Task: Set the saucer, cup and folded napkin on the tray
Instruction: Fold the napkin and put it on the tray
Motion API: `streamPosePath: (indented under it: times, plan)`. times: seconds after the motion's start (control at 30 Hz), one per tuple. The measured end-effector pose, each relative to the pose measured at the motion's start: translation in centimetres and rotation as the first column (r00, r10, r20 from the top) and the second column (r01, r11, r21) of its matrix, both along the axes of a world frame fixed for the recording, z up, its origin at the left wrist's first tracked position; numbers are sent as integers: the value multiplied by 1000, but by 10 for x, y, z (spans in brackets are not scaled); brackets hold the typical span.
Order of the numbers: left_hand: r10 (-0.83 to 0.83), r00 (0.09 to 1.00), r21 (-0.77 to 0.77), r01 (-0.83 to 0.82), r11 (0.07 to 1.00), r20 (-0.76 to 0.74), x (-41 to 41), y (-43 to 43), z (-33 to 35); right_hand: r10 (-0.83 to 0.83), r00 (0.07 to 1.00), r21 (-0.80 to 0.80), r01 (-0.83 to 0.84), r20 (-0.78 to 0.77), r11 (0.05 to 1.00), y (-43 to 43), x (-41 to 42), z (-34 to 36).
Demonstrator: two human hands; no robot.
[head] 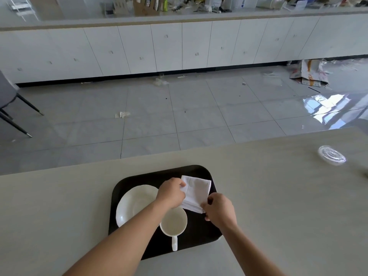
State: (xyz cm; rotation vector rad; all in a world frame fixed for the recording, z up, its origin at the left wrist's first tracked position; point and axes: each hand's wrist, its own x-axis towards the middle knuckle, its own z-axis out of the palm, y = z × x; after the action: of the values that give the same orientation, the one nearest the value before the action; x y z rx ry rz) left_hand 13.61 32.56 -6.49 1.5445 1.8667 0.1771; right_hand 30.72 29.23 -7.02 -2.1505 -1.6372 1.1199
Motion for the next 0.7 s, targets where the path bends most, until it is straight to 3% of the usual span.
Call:
streamPosePath:
  times: [0.23,0.4,0.7]
  plan:
    - [90,995,160,-81,984,-48,-9,-12,5,6,992,141,-24,127,990,-10,11,-5]
    - [136,991,142,-134,981,-4,-15,-19,11,-12,985,170,-18,172,985,-17,16,-9]
    - [89,996,97,-87,992,-15,-8,-7,8,125,925,140,-186,359,972,-17,4,-5]
